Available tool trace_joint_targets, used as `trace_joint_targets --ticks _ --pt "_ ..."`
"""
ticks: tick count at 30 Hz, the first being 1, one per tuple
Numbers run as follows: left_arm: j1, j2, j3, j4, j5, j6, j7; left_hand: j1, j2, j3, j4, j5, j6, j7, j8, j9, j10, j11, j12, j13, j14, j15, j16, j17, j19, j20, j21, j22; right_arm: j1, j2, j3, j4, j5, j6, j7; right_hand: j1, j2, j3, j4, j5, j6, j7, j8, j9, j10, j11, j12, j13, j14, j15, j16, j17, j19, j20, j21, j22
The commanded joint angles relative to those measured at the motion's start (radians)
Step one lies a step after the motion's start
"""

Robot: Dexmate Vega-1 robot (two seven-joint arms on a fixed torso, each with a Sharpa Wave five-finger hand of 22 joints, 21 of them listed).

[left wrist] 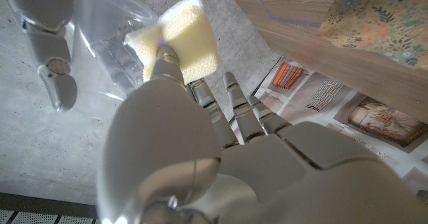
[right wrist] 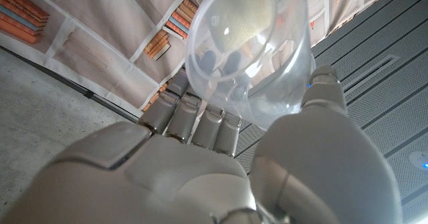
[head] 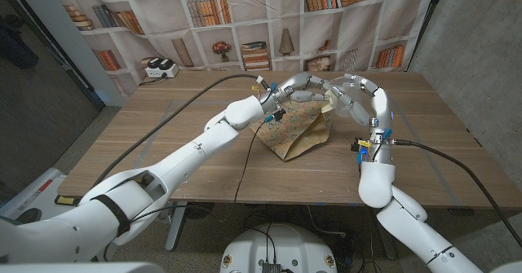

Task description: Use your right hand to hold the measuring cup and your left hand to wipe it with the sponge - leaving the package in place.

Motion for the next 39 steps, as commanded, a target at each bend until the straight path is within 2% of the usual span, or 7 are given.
trace_joint_targets --ticks 1,23,39 --pt "-0.002 -0.010 0.006 0.023 -0.013 0.010 -0.010 0.003 0.002 0.006 0.012 0.005 0.028 0.011 0.001 0.004 0.011 0.000 0.001 0.005 0.009 -0.124 0.001 0.004 0.002 0.002 0.002 0.002 0.017 0.009 0.008 0.007 -0.007 0.017 -0.019 0.194 0.181 0.008 0.001 -0.005 0.015 -0.003 -0.005 0.003 0.014 -0.004 -0.004 0.004 0.009 -0.115 -0.004 0.003 0.009 -0.104 0.002 0.005" --pt "-0.028 -0.021 -0.002 0.012 0.005 -0.024 0.002 0.005 -0.001 0.011 0.017 0.004 0.032 0.015 -0.001 0.005 0.013 0.000 0.002 0.007 0.009 -0.127 0.001 0.004 0.002 0.001 0.002 0.002 0.013 0.024 -0.019 0.058 0.021 0.024 -0.021 0.209 0.185 0.012 0.007 -0.020 0.030 -0.006 -0.012 0.004 0.027 -0.001 -0.013 0.004 0.015 -0.115 -0.006 0.003 0.010 -0.108 0.001 0.006" --pt "-0.018 0.003 -0.025 -0.020 0.005 -0.010 0.027 0.006 -0.003 0.013 0.020 0.003 0.034 0.014 -0.002 0.005 0.014 0.000 0.002 0.007 0.010 -0.125 0.001 0.003 0.002 -0.001 0.002 0.002 0.008 0.027 -0.023 0.071 0.027 0.026 -0.032 0.215 0.186 0.013 0.011 -0.028 0.036 -0.007 -0.017 0.004 0.033 0.000 -0.018 0.004 0.019 -0.116 -0.006 0.003 0.012 -0.110 0.001 0.006"
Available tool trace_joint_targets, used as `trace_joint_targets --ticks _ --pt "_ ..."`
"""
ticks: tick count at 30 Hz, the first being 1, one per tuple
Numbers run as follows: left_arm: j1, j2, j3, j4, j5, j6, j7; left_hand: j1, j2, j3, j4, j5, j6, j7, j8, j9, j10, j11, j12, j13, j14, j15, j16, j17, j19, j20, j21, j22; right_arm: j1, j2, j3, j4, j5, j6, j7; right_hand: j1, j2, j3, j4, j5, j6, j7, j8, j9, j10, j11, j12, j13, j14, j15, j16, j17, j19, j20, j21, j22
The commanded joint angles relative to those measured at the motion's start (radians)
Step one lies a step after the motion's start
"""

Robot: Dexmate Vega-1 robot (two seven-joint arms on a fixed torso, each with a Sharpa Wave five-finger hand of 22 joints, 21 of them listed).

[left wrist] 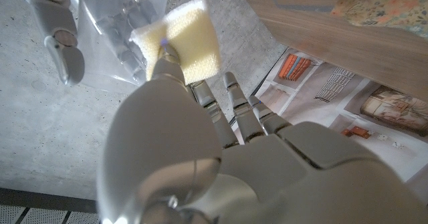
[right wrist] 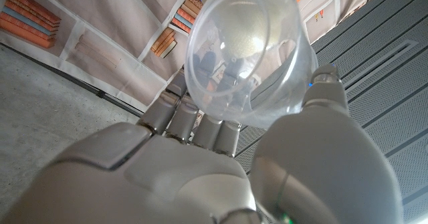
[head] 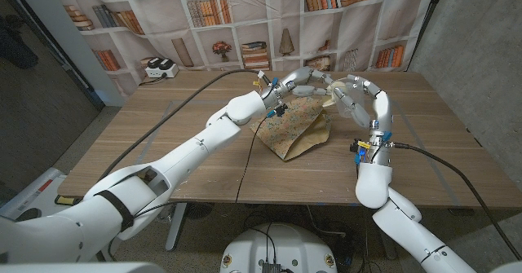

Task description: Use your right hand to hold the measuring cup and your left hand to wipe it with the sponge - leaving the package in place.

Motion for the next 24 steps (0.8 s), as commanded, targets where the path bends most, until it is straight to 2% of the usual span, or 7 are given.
trace_joint_targets --ticks 1,17,24 --pt "0.007 0.017 -0.016 -0.023 -0.002 0.011 0.021 0.005 -0.003 0.014 0.021 0.003 0.032 0.013 0.005 0.004 0.012 0.002 0.002 0.002 0.010 -0.123 0.001 0.003 0.002 0.000 0.002 0.002 -0.001 0.003 -0.007 0.019 0.007 0.005 -0.007 0.206 0.196 0.014 0.011 -0.006 0.015 -0.010 -0.003 0.003 0.016 -0.010 0.005 0.006 0.010 -0.114 -0.002 0.003 0.009 -0.114 0.001 0.002" --pt "0.005 -0.017 0.009 0.043 -0.036 0.010 -0.018 0.005 -0.006 0.015 0.024 0.003 0.031 0.017 0.003 0.005 0.013 0.003 0.002 0.002 0.009 -0.124 0.000 0.003 0.002 0.000 0.002 0.002 0.026 0.004 0.005 0.006 -0.025 0.011 -0.034 0.209 0.197 0.013 0.014 -0.014 0.020 -0.009 -0.008 0.004 0.021 -0.013 -0.001 0.006 0.013 -0.113 -0.003 0.003 0.010 -0.115 0.002 0.002" --pt "0.007 -0.018 0.011 0.049 -0.043 0.013 -0.027 0.006 -0.007 0.017 0.026 0.003 0.033 0.015 0.002 0.005 0.011 0.003 0.000 0.002 0.010 -0.124 0.001 0.003 0.002 0.001 0.001 0.002 0.027 0.006 0.008 -0.002 -0.039 0.002 -0.044 0.210 0.196 0.013 0.016 -0.017 0.020 -0.010 -0.011 0.004 0.023 -0.012 -0.004 0.006 0.013 -0.113 -0.003 0.003 0.010 -0.115 0.001 0.002"
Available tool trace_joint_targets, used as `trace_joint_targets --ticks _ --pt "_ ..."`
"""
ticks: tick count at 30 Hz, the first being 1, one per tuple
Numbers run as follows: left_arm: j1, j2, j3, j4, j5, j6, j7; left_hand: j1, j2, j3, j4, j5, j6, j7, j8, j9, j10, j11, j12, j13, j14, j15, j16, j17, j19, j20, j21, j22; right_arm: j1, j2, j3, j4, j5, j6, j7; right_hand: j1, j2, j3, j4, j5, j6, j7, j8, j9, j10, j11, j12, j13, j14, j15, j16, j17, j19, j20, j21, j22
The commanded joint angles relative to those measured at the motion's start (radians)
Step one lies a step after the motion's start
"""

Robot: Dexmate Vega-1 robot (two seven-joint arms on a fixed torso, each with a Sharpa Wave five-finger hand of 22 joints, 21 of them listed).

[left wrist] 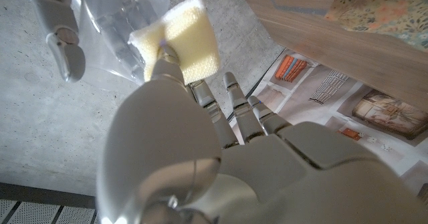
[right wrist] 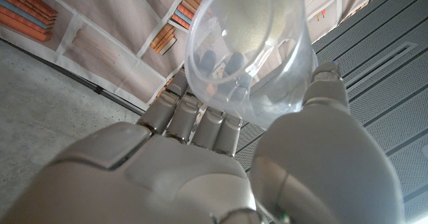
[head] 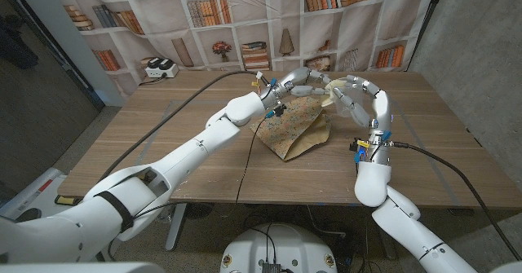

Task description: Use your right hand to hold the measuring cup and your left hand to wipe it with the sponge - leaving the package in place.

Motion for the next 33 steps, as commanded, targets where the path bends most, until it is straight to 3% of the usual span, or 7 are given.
trace_joint_targets --ticks 1,20,33 --pt "0.002 -0.009 0.007 0.024 -0.019 0.005 -0.020 0.006 -0.007 0.017 0.026 0.006 0.032 0.015 0.001 0.005 0.003 0.000 0.004 0.002 0.009 -0.123 0.001 0.003 0.002 0.001 0.001 0.002 0.008 0.002 0.008 -0.015 -0.022 -0.005 -0.018 0.204 0.201 0.013 0.016 -0.002 0.005 -0.001 -0.001 0.005 0.011 0.000 -0.004 0.004 0.013 -0.113 -0.003 0.001 0.010 -0.115 0.001 0.003" --pt "0.013 0.033 -0.016 -0.049 -0.010 0.022 -0.005 0.008 -0.008 0.020 0.029 0.006 0.037 0.017 0.000 0.006 0.007 0.000 0.006 0.003 0.011 -0.126 0.001 0.003 0.002 -0.001 0.001 0.002 0.013 -0.002 -0.012 -0.041 -0.083 -0.046 -0.031 0.204 0.202 0.011 0.021 -0.010 0.007 -0.001 -0.007 0.005 0.015 0.001 -0.011 0.004 0.014 -0.113 -0.004 0.001 0.011 -0.115 0.001 0.003" --pt "-0.004 0.030 -0.020 -0.056 -0.007 0.024 -0.004 0.009 -0.010 0.022 0.031 0.006 0.038 0.018 -0.001 0.006 0.009 -0.001 0.007 0.004 0.014 -0.126 0.002 0.003 0.001 -0.001 0.001 0.002 0.030 0.000 -0.027 -0.036 -0.085 -0.057 -0.055 0.204 0.200 0.010 0.023 -0.015 0.008 0.000 -0.011 0.006 0.016 0.000 -0.015 0.005 0.014 -0.113 -0.004 0.001 0.011 -0.115 0.000 0.003"
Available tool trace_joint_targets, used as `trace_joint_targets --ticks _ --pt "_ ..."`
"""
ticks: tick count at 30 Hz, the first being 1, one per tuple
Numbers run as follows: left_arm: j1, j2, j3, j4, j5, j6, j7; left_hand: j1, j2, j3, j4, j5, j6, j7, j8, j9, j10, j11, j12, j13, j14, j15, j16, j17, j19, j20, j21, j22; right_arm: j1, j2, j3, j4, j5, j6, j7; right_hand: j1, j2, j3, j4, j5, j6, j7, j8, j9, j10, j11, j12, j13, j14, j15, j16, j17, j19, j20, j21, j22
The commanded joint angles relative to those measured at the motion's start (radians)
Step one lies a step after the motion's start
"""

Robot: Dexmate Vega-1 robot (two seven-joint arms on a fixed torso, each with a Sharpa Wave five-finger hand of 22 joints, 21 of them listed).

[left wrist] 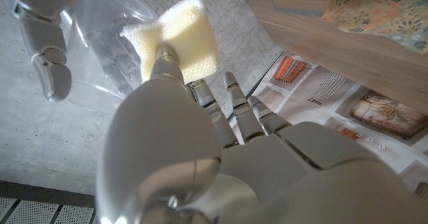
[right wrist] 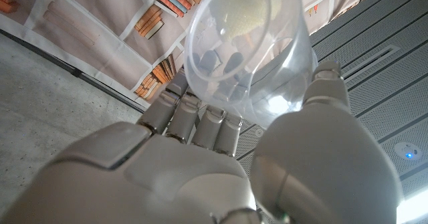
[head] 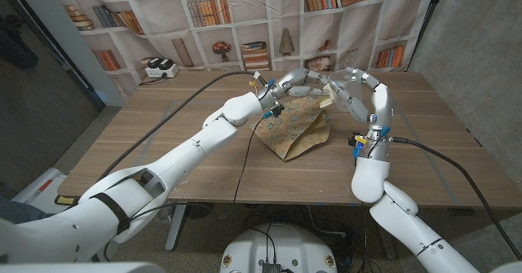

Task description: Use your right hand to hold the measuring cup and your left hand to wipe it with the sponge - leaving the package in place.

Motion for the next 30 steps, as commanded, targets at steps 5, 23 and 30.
trace_joint_targets --ticks 5,23,30 --pt "-0.013 -0.002 -0.005 -0.013 0.010 -0.001 0.010 0.004 -0.005 0.023 0.031 0.005 0.027 0.015 0.002 0.005 0.011 -0.001 0.006 0.005 0.008 -0.120 0.001 0.003 0.001 -0.001 0.001 0.002 0.016 -0.005 -0.013 0.005 -0.006 -0.010 -0.019 0.199 0.204 0.013 0.020 -0.005 0.010 -0.001 -0.004 0.006 0.012 -0.004 -0.007 0.001 0.013 -0.113 -0.001 0.001 0.010 -0.115 0.000 0.003" --pt "-0.029 -0.013 -0.007 0.018 0.006 -0.033 0.003 0.005 -0.007 0.025 0.036 0.005 0.031 0.018 0.002 0.005 0.009 -0.001 0.004 0.004 0.008 -0.121 0.000 0.003 0.000 -0.003 0.001 0.002 0.021 0.001 -0.037 0.022 0.008 -0.029 -0.016 0.197 0.206 0.011 0.024 -0.011 0.010 0.000 -0.011 0.007 0.015 -0.005 -0.014 0.001 0.014 -0.113 -0.001 0.001 0.010 -0.115 -0.001 0.003" --pt "-0.032 -0.018 -0.007 0.028 0.002 -0.048 -0.003 0.005 -0.007 0.026 0.036 0.005 0.032 0.016 0.001 0.005 0.010 -0.001 0.004 0.005 0.009 -0.121 0.001 0.003 0.000 -0.003 0.001 0.002 0.018 -0.003 -0.040 0.013 0.001 -0.039 -0.023 0.196 0.206 0.010 0.026 -0.013 0.011 0.000 -0.013 0.007 0.015 -0.004 -0.017 0.002 0.014 -0.112 -0.001 0.001 0.011 -0.115 -0.001 0.004"
